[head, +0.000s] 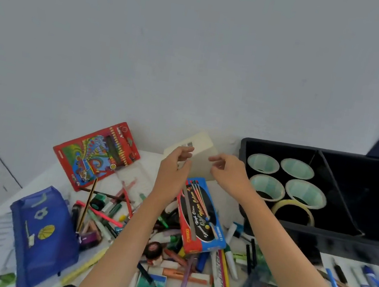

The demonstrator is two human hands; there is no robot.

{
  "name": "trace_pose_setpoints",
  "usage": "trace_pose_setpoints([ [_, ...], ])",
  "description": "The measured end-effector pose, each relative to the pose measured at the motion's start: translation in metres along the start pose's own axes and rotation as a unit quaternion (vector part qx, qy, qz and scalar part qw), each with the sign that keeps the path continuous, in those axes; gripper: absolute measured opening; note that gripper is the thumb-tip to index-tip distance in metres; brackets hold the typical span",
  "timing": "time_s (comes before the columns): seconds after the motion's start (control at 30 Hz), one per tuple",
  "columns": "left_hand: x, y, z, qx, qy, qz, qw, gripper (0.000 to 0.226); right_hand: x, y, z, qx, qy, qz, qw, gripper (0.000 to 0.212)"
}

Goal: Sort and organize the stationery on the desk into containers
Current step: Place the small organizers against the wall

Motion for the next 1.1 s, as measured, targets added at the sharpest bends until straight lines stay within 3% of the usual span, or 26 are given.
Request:
trace_pose_setpoints([
  [0.23,0.035,-0.052,-0.019,0.101,-0.007,-0.04,0.994,0.042,0.029,0.011,0.02,0.016,0.133,0.072,0.988,0.036],
  [0.37,0.047,-0.075,-0.018,0.079,-0.037,-0.096,0.992,0.067,0.047,0.02,0.036,-0.025,0.117,0.105,0.987,0.036],
  [0.47,0.055,-0.086,-0.011,0.061,-0.074,-0.094,0.991,0.078,0.056,0.024,0.048,0.004,0.114,0.112,0.987,0.037],
  [0.67,0.066,-0.099,-0.016,0.028,-0.022,-0.059,0.998,0.065,0.049,0.019,0.06,0.014,0.139,0.033,0.99,0.04],
  [0.8,0.067,-0.1,-0.028,-0.012,0.017,-0.045,0.999,0.046,0.045,0.006,0.058,-0.079,0.126,-0.038,0.988,0.065],
  [0.9,0.065,-0.099,-0.037,-0.081,0.048,-0.071,0.993,0.042,0.049,-0.018,0.048,-0.075,0.108,-0.06,0.989,0.077],
  [1.1,0.07,-0.079,-0.046,-0.18,0.061,-0.097,0.977,0.039,0.064,-0.048,0.026,-0.019,0.088,-0.054,0.994,0.067],
])
Point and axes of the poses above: each hand's wrist, its own x-axis towards the middle knuckle, its own z-axis out of the palm, y = z × x, the point moved 4 cm from there along x, towards the middle knuckle, and after that the axes turned 2 degrees about -x, right-handed, at the moved point
